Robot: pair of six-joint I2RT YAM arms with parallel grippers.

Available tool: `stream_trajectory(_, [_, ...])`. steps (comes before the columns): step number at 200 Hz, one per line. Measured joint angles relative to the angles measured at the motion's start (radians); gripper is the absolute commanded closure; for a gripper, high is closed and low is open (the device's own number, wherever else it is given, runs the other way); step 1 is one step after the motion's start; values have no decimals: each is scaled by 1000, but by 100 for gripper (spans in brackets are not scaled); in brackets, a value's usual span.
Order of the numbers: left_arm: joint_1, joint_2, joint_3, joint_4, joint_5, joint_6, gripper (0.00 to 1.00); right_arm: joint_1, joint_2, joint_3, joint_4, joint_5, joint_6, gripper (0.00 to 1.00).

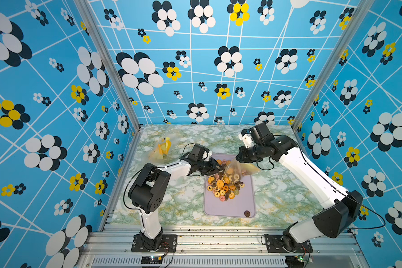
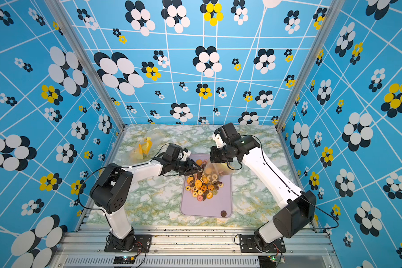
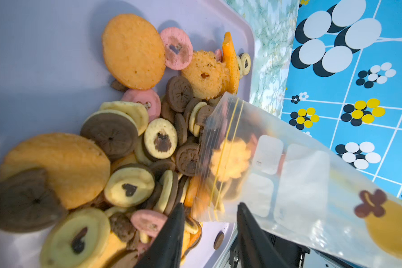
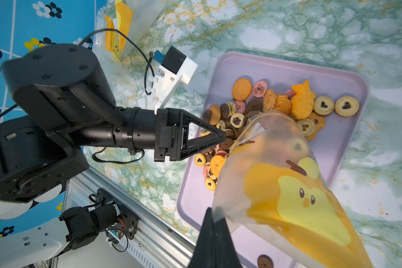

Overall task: Pour cookies out of the ziploc bag
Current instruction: 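Pour the cookies out of the ziploc bag onto the tray.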

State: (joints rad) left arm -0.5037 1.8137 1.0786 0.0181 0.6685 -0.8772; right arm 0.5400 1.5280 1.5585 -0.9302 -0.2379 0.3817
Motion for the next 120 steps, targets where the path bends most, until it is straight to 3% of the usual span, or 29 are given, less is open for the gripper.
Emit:
stream_trajectory(69, [16,-93,-44,-15,-6,33,12,114,11,-62,11,1,30,100])
stream_trajectory(120, [-4,-193,-150,32,-2,33,2,113,11,-63,21,29,33,100])
